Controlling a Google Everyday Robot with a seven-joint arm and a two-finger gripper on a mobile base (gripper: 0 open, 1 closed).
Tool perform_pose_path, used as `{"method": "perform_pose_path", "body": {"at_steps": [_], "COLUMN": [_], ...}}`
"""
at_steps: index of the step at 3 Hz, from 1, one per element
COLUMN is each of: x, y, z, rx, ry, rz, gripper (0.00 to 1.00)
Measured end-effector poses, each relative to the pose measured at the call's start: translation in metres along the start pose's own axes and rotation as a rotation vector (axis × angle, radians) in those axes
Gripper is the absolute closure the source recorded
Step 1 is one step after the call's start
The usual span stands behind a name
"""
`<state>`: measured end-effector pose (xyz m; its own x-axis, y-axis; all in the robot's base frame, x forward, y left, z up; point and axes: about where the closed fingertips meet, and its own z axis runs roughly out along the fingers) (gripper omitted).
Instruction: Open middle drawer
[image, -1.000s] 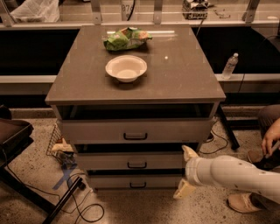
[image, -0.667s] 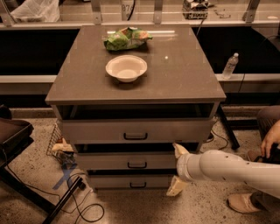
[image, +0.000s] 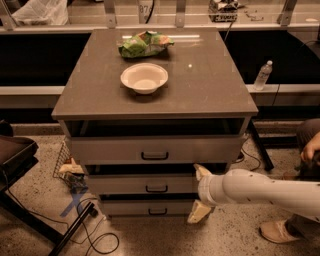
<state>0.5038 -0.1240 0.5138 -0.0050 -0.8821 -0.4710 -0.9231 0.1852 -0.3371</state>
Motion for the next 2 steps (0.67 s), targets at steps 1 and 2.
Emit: {"method": "perform_pose_path", "body": {"at_steps": [1, 2], "x": [0.018, 0.039], "y": [-0.004, -0.008], "z": [0.028, 0.048], "rx": [-0.036, -0.064], "ry": [0.019, 0.024], "rz": [0.016, 0.032], "gripper": [0.00, 0.00]}}
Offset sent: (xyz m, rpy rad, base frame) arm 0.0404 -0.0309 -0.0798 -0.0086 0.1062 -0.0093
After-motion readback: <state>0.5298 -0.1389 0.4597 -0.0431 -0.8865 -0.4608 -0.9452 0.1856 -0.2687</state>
